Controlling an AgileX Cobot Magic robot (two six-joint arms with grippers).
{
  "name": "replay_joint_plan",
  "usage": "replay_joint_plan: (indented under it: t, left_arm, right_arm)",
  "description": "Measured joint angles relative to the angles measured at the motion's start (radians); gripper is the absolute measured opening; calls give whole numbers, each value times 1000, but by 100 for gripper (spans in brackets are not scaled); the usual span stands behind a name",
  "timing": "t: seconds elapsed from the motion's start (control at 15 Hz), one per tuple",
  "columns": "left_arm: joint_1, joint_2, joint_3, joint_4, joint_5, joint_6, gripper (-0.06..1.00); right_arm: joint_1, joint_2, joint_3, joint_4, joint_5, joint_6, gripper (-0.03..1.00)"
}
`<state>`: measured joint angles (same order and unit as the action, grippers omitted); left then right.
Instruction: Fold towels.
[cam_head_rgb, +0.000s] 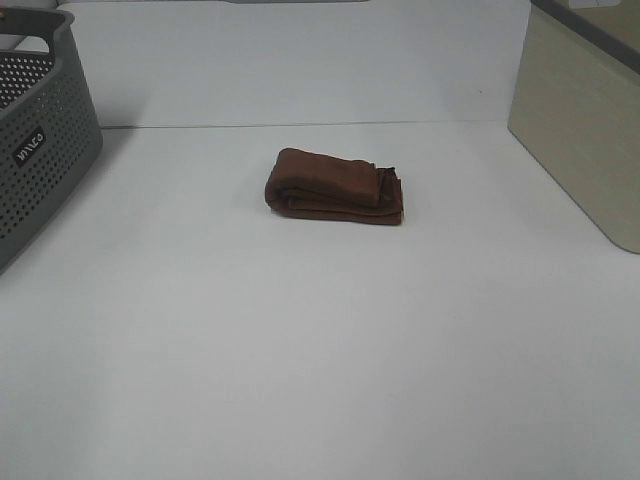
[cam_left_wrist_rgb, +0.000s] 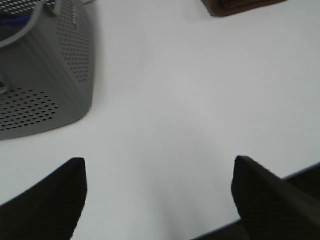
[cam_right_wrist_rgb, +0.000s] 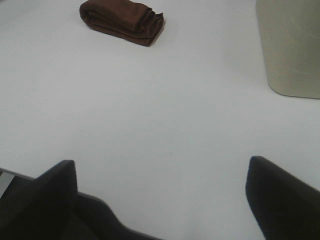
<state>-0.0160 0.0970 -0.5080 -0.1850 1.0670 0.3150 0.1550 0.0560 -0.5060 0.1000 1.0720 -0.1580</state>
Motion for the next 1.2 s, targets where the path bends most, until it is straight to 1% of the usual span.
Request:
replay_joint_plan:
  t: [0.07,0.13,0.27,0.33,1.2]
  left_arm:
    - [35,-42,1,2,-1,0,76]
    - [45,-82,1,2,-1,0,76]
    - [41,-100,1,8,-1,1,76]
    - [41,-101,1,12,-1,1,76]
    - [41,-101,1,22,-1,4,76]
  right_arm:
    - [-35,0,0,0,0,0,86]
    - [-74,-3,0,0,0,0,86]
    - [-144,-28,0,0,-2,0,86]
    - [-158,-46,0,0,-2,0,86]
    - [-160,-61,0,0,-2,0,86]
